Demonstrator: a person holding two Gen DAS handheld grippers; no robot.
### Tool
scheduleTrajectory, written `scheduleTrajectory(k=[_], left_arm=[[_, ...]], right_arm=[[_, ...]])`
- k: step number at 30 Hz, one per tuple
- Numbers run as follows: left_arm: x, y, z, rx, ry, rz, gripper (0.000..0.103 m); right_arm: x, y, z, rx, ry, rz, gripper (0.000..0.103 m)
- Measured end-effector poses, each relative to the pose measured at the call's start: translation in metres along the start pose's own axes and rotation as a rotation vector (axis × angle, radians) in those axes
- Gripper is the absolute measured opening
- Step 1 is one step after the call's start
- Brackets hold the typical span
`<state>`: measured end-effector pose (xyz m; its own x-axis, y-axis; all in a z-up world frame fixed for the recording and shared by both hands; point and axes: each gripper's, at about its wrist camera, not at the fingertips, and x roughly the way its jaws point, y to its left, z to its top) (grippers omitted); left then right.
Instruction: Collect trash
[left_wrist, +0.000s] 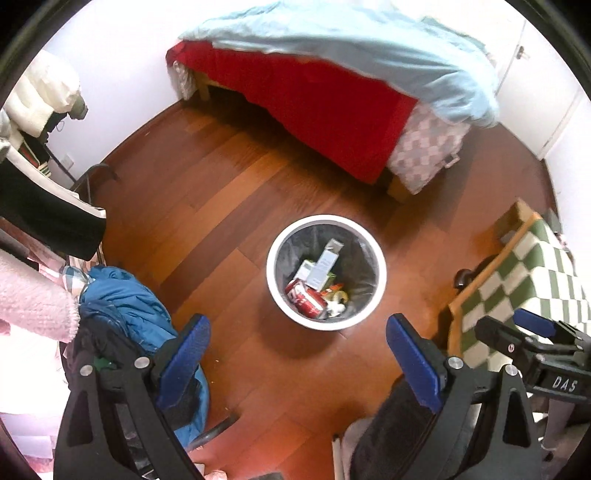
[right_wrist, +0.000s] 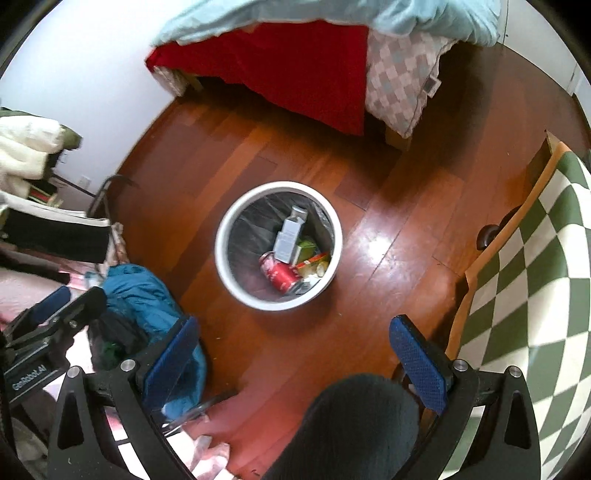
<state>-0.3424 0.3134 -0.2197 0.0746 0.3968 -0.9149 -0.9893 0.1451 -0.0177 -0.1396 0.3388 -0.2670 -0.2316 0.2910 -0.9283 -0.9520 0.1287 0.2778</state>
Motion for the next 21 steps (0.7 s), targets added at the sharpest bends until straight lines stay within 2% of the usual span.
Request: scheduleTrajectory(k=[13,21], left_arm=[[-0.115,-0.016,-0.029,0.0,-0.113,-0.142,0.097],[-0.163,-0.018,-0.038,-0.004,-0.165,-0.212,0.097]], right_arm=[[-0.149,0.012,-0.05,-0.078,-0.135,0.134,0.103],[-0.205,0.02,-0.066,-0.123,-0.169,0.197,0.103]])
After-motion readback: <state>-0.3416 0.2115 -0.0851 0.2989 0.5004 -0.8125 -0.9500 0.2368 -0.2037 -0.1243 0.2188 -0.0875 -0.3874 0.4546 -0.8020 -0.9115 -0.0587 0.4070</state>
